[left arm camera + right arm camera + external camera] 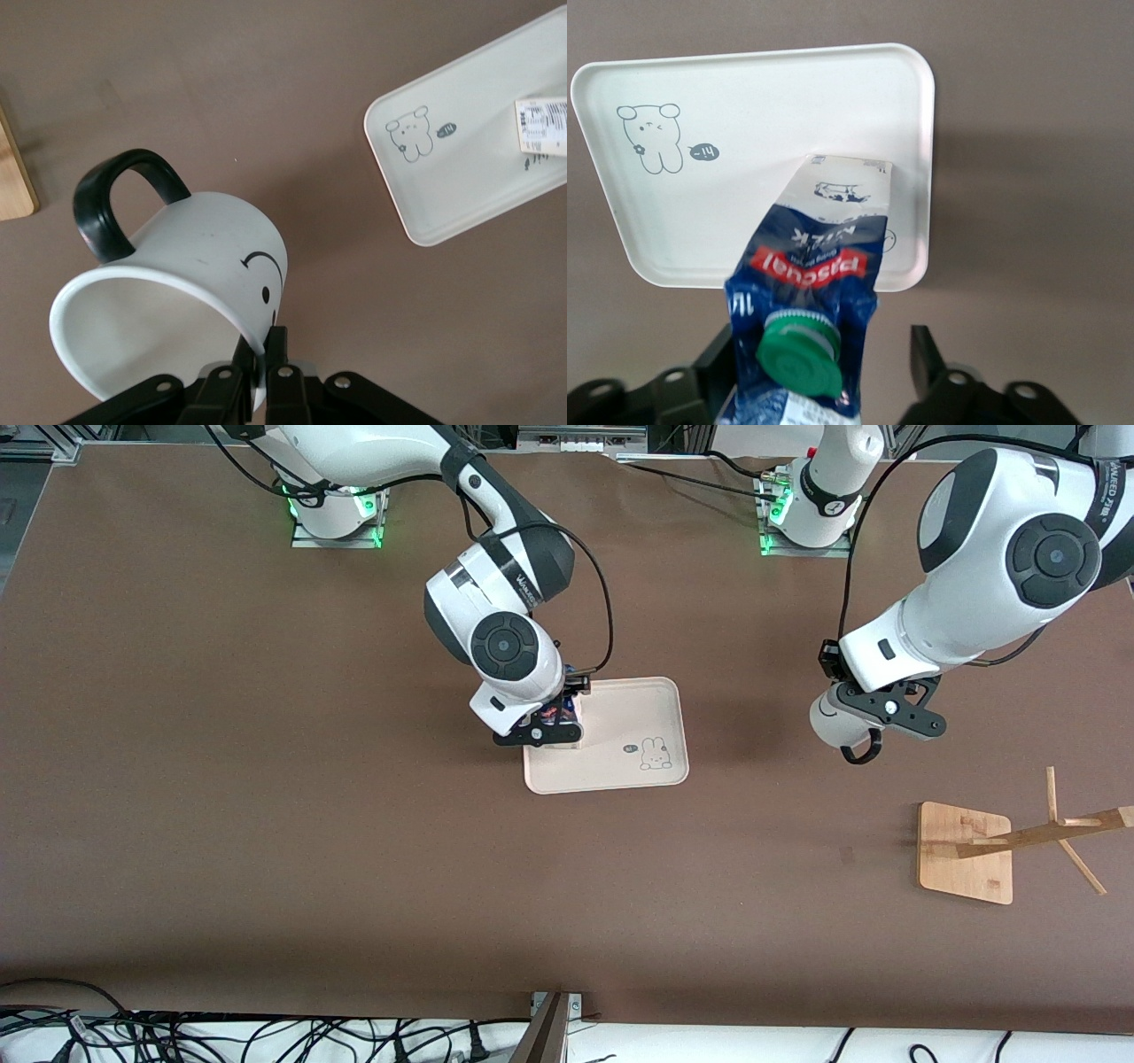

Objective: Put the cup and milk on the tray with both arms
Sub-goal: 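Lift the mug off the stand with the left gripper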

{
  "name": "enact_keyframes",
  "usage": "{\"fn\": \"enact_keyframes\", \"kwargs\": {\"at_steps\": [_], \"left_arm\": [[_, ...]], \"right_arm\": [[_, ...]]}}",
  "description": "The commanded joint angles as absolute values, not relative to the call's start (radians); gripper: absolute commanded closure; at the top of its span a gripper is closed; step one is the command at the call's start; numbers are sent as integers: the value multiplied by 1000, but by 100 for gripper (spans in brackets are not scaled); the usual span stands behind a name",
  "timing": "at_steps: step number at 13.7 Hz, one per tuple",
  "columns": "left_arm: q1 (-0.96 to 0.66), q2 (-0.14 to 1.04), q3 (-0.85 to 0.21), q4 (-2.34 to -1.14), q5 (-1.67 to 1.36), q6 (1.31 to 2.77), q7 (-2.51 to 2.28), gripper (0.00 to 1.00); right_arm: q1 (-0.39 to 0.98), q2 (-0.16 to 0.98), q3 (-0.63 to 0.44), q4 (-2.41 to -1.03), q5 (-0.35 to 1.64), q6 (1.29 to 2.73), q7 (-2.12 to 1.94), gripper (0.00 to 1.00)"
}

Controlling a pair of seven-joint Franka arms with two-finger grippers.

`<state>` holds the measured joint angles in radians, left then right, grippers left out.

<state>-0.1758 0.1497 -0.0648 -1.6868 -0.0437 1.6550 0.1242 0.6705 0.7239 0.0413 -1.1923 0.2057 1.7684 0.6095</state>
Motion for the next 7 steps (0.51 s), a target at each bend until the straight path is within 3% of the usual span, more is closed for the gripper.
{"fn": "enact_keyframes", "kwargs": {"at_steps": [1,5,7], "left_arm": [[-179,208,-66,-1586,-60,1571,127,100],[-179,219,-67,-1572,-60,1552,132,100],[-181,232,-89,-1563,-60,1552,126,100]], "right_arm": [[676,687,35,-1204,201,1772,633,0],[678,583,23,-1203,192,1753,768,0],[675,526,-29,-1198,173,1669,761,0]]}}
